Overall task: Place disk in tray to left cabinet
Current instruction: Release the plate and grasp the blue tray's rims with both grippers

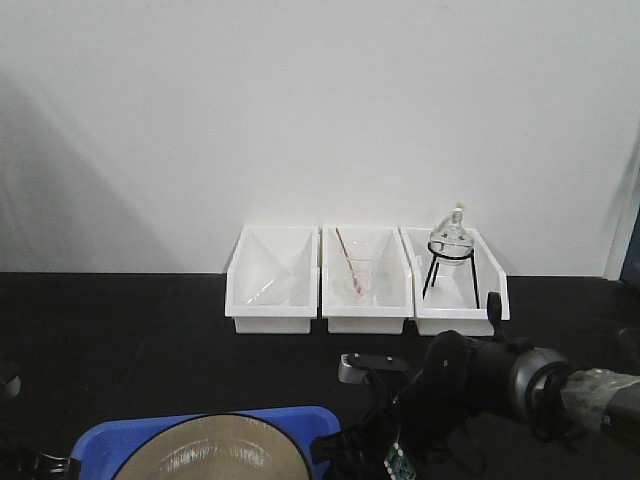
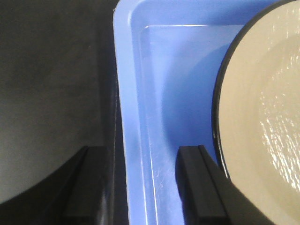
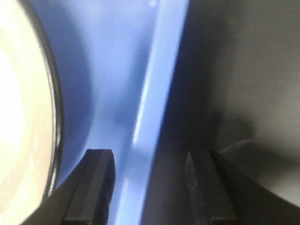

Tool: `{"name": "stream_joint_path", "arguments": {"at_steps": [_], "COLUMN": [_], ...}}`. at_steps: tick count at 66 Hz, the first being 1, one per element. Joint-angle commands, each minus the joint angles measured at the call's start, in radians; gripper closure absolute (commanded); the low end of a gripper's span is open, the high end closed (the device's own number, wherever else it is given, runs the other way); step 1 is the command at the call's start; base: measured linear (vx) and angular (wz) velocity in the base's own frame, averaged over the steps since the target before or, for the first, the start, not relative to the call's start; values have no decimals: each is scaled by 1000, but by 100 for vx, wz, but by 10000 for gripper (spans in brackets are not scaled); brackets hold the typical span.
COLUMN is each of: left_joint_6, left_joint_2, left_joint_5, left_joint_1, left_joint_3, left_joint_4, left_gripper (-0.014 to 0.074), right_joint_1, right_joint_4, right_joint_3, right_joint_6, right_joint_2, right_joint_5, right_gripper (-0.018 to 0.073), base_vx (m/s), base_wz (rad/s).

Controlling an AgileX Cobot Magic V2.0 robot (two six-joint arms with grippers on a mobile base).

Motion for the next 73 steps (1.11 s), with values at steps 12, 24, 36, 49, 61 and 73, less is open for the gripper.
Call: {"name": "stream_joint_path", "arguments": {"at_steps": [12,24,36,49,61,73], "left_joint_6": [4,4,4,4,4,4], "left_joint_2": [5,51,107,170,218,244], "left_joint_5": [-74,-97,-103,-123,-148,-155], "left_joint_1": [-3,-5,-5,-9,-27,-54], "left_joint_3": [-31,-31,-31,-31,-31,-31], "left_joint_4": [-22,-25,-25,-39,-62,-78], "left_gripper": [138,138,138,138,140,169], "right_joint_1": [23,23,23,23,23,23], "right_joint_4": [31,52,61,82,99,104], "right_joint_3": [-32,-32,-32,-32,-32,-32], "right_joint_6": [-15,-15,-15,-28,-42,-38], "right_joint_2": [-19,-9,-3,-1,7,20], "right_joint_5": [-35,-35,-37,-41,-36,-4], "right_gripper": [148,160,163,163,163,214], "base_vx": [0,0,0,0,0,0], "base_wz": [0,0,0,0,0,0]}}
